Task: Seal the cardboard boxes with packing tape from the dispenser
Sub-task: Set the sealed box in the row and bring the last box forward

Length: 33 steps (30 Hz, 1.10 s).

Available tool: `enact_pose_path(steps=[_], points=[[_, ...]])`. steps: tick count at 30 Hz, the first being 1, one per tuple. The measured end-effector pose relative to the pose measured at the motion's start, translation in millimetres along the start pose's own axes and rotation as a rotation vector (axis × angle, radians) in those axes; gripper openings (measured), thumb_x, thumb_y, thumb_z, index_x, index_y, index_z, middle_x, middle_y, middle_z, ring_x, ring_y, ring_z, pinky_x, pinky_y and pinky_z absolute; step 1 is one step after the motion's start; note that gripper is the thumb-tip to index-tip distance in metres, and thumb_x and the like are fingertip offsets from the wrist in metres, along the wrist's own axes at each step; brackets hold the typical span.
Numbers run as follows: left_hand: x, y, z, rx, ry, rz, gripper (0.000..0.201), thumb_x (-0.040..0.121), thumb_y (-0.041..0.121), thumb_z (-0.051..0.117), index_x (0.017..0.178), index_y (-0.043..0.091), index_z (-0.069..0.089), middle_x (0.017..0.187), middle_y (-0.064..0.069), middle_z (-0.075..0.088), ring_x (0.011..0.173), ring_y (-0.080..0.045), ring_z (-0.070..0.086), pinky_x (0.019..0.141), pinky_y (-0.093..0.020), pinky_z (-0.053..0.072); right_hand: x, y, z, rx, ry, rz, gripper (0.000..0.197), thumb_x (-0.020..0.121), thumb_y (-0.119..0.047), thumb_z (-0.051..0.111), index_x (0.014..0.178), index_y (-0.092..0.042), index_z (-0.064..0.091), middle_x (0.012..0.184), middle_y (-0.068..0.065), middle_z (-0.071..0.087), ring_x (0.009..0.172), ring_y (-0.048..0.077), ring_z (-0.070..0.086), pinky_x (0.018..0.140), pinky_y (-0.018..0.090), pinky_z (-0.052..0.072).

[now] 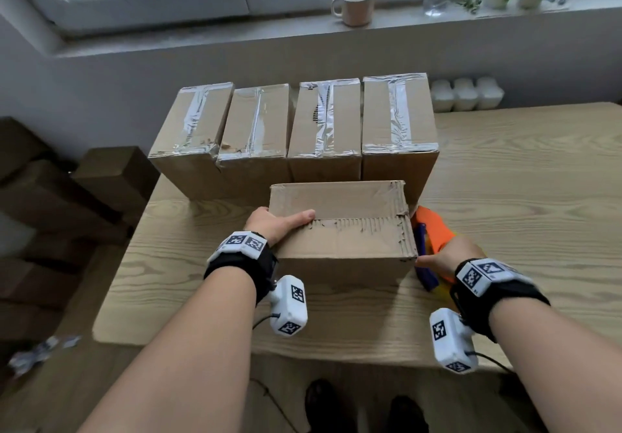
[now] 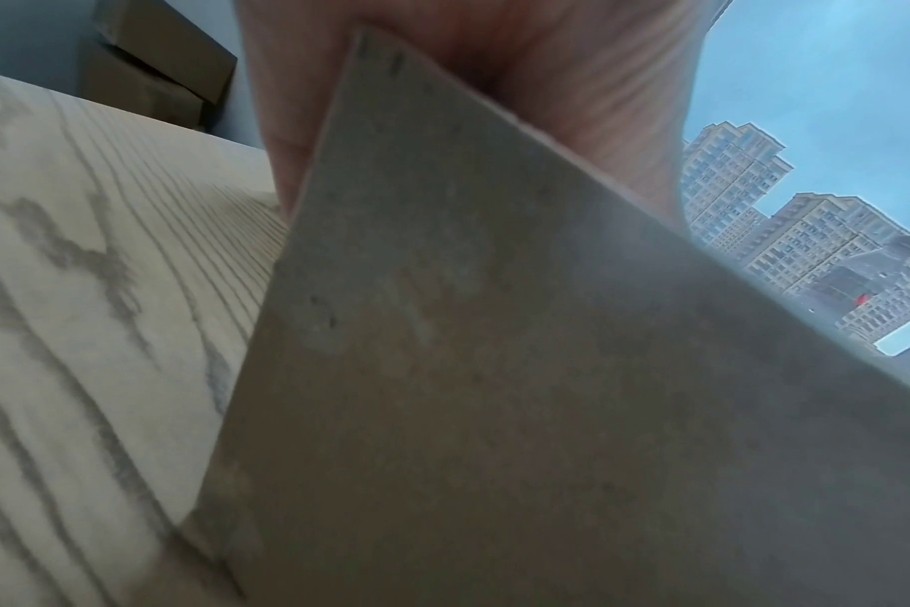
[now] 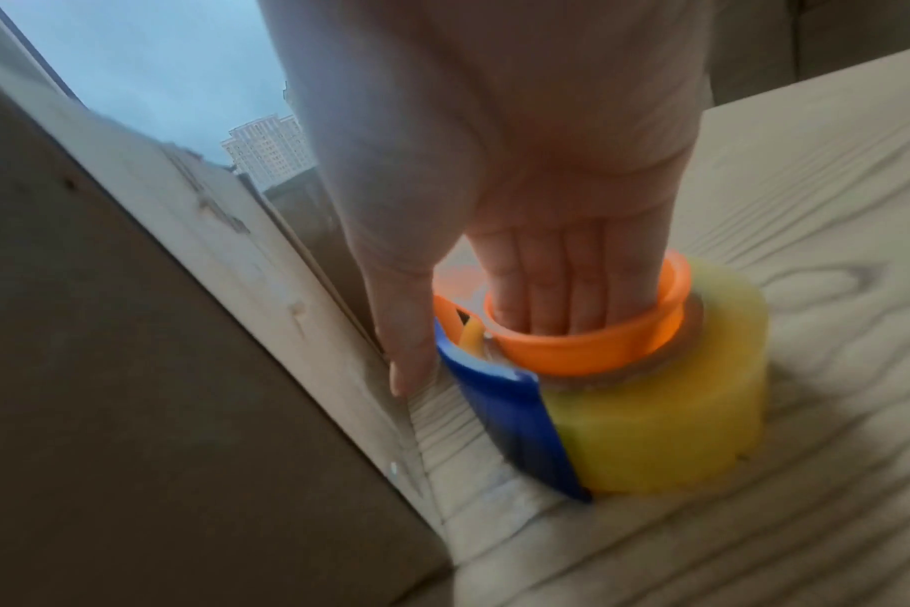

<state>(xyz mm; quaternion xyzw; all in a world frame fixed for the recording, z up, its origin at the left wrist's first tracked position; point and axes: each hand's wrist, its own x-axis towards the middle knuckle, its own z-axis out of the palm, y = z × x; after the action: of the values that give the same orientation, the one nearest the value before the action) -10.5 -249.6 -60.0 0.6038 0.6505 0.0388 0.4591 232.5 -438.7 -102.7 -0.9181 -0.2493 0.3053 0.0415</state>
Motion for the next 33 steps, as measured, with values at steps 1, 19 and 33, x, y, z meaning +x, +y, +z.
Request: enact_pose_path(steps=[1,19,33], points=[[-0.5,0.1,0.5,-0.001,0.003,-0.008,0.103,0.053,0.066,0.08,0.133,0.009,0.047,0.127,-0.007,0.058,0.111,-0.026,0.059,0.09,-0.032,0.047,0.8,-0.4,3.3,-0.03,0.006,-0.015,0.048,0.071,-0.046,0.08,0.06,-0.017,0.042,0.058,0.005,0.047,0.054,0.022,0.047,0.044,0.028,0.029],[-48.0,49.2,38.1,0.161,0.043,-0.013,0.107,0.054,0.064,0.08,0.138,0.013,0.038,0.136,-0.01,0.051,0.121,-0.032,0.051,0.101,-0.043,0.044,-2.4,45.5,-98.0,0.107,0.052,0.042,0.034,0.096,-0.024,0.051,0.115,0.002,0.062,0.122,0.022,0.061,0.11,0.033,0.058,0.073,0.026,0.032],[-86.7,145.3,31.6,0.126,0.104,0.543,0.027,0.09,0.019,0.056,0.114,0.012,0.066,0.113,-0.004,0.064,0.106,-0.023,0.058,0.091,-0.03,0.045,-86.6,8.8,-167.1,0.698,0.004,-0.166,0.016,0.093,-0.01,0.054,0.104,0.0,0.059,0.092,0.012,0.059,0.08,0.024,0.052,0.065,0.032,0.033]])
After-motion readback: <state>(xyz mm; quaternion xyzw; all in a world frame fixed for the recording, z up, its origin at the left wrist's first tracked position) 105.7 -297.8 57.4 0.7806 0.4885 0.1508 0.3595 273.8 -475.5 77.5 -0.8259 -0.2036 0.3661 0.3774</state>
